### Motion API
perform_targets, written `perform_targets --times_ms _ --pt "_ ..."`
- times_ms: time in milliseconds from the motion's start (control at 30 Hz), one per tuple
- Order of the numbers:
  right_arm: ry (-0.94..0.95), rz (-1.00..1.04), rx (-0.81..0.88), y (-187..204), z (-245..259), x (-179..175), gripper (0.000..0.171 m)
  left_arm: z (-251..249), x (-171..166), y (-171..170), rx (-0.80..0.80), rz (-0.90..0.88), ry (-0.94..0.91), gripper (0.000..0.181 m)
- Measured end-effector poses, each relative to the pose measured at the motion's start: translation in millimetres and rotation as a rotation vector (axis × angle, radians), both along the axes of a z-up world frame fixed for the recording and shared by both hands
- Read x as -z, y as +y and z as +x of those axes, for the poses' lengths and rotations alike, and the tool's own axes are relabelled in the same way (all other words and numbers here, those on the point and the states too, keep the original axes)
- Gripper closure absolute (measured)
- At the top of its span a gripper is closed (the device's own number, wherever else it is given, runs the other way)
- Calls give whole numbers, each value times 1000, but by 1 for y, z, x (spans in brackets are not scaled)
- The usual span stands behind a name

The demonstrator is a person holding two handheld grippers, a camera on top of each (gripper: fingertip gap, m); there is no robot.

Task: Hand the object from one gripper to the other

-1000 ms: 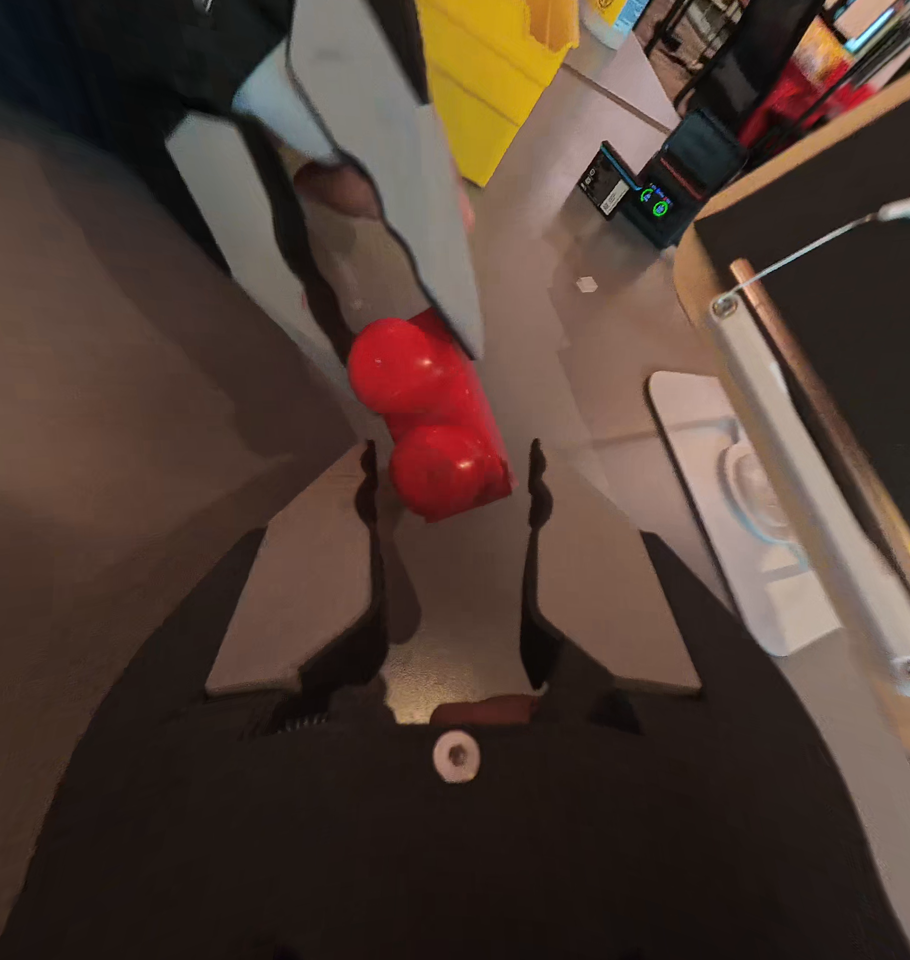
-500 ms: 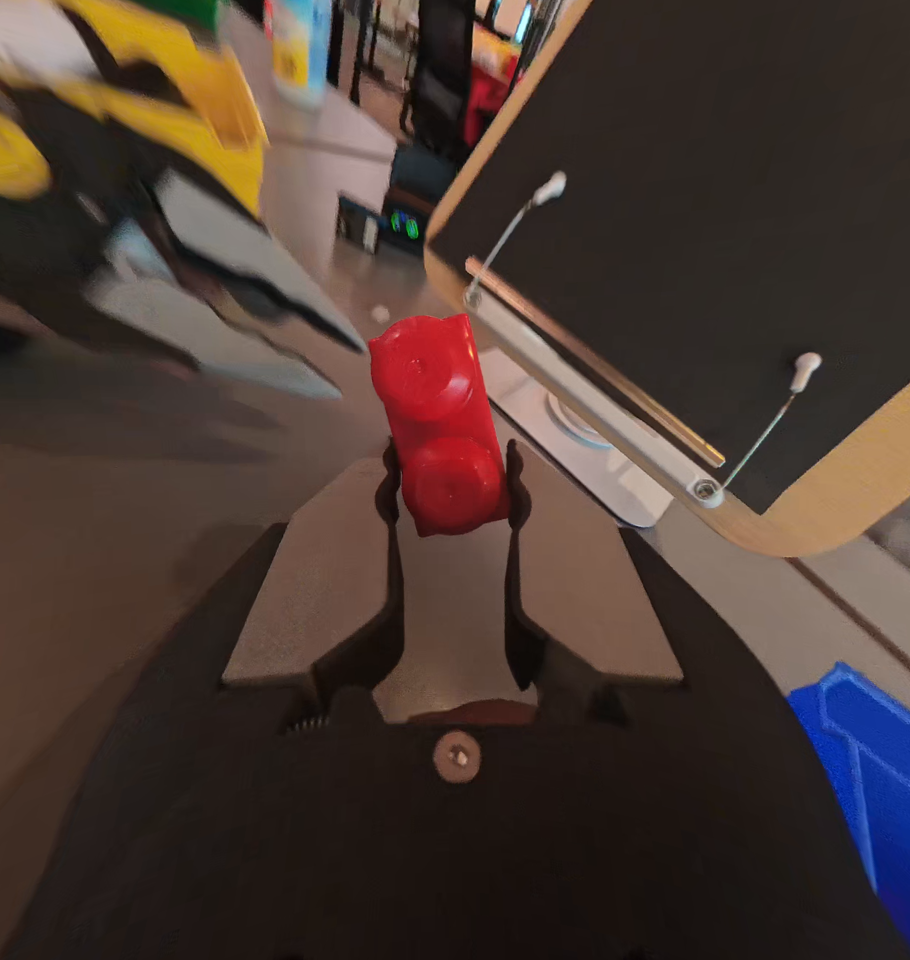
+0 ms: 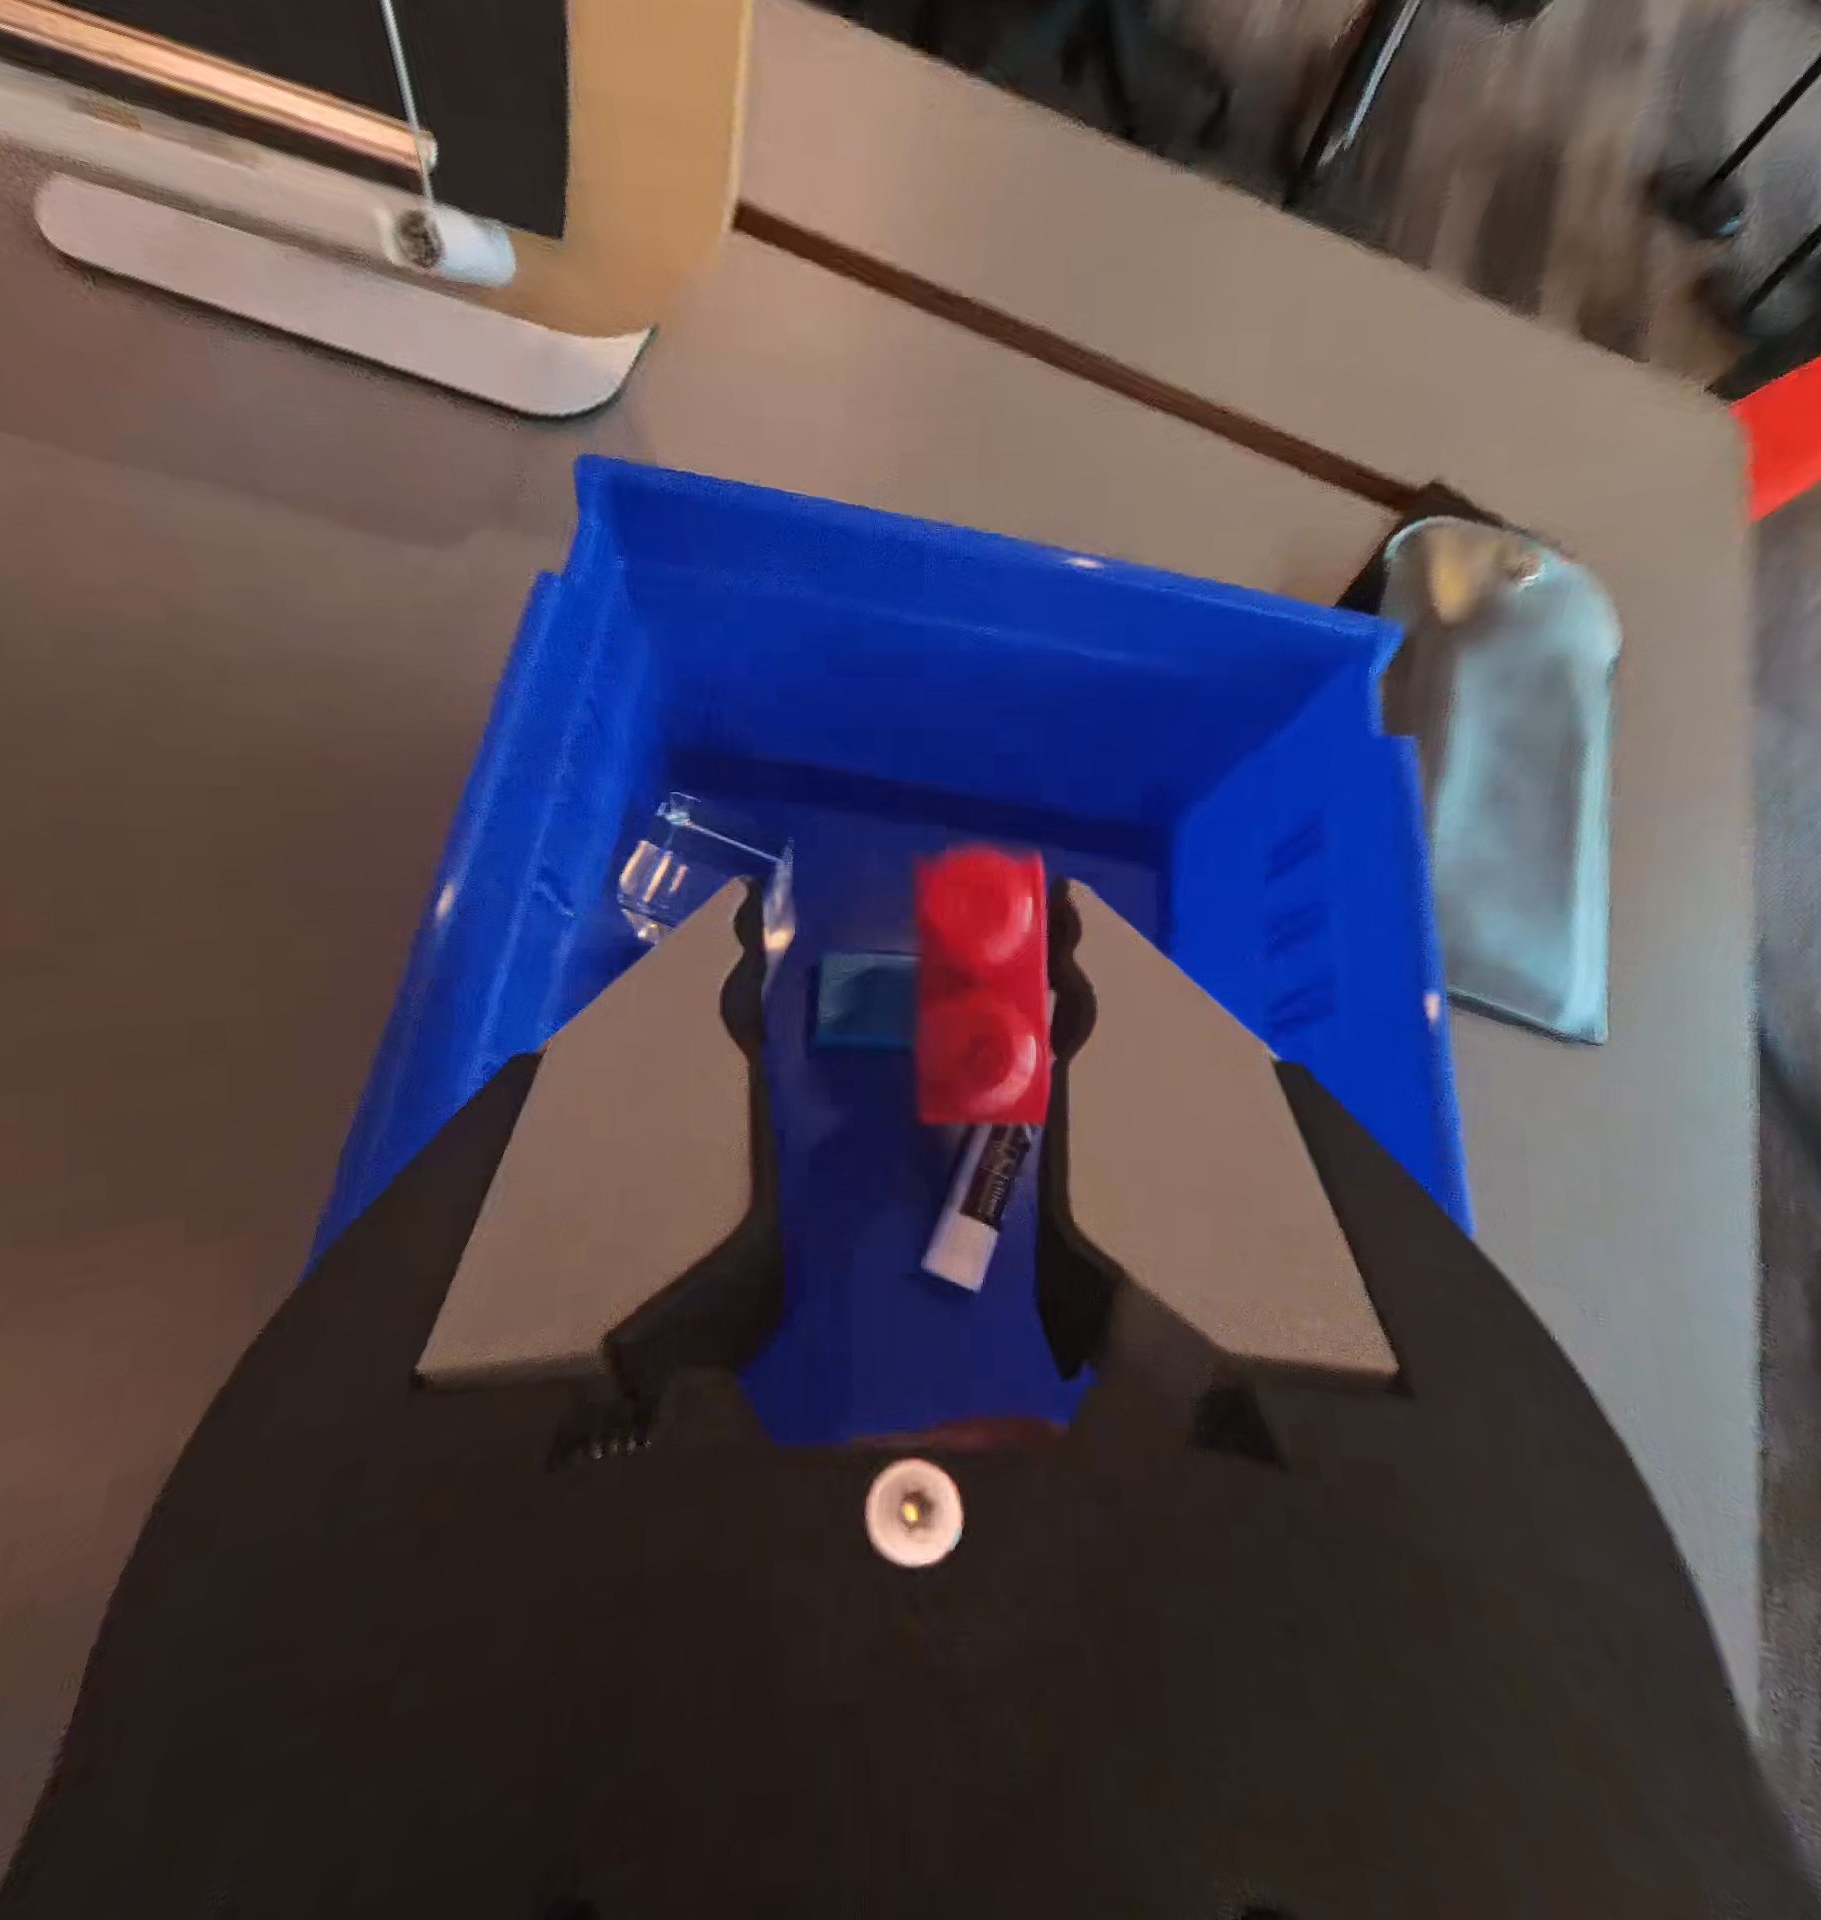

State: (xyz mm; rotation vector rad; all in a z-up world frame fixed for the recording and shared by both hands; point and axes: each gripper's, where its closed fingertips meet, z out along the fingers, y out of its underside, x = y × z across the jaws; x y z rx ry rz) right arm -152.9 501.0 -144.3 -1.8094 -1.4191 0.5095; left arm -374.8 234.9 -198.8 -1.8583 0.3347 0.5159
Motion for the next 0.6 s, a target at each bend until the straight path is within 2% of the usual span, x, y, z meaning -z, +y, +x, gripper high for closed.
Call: perform_targets --times_ms 67,133,233,300,367,433,533,600 --pt "-1 -33 -45 -15 -15 -5 111 0 1 1 -6 -3 16 156" --pt "54 4 -96 -37 -39 -29 113 -1 1 1 -12 -7 16 156" --pt "192 -10 -285 -109 -89 -63 112 -5 1 1 -27 -2 -3 156" --pt "240 -96 -454 -170 -123 -64 111 -9 1 0 -43 -5 -15 155" --pt "284 -241 -593 -225 -154 -52 116 -14 2 -1 -59 -8 -20 155" --pt "295 -301 -639 -252 -185 -25 127 -18 2 -2 -73 -10 -28 154" --pt "264 -172 -549 -234 -227 29 124 -22 0 -3 -90 -3 -52 153" --pt "255 -105 -520 -218 -240 51 128 -24 2 -5 -91 -9 -68 153"
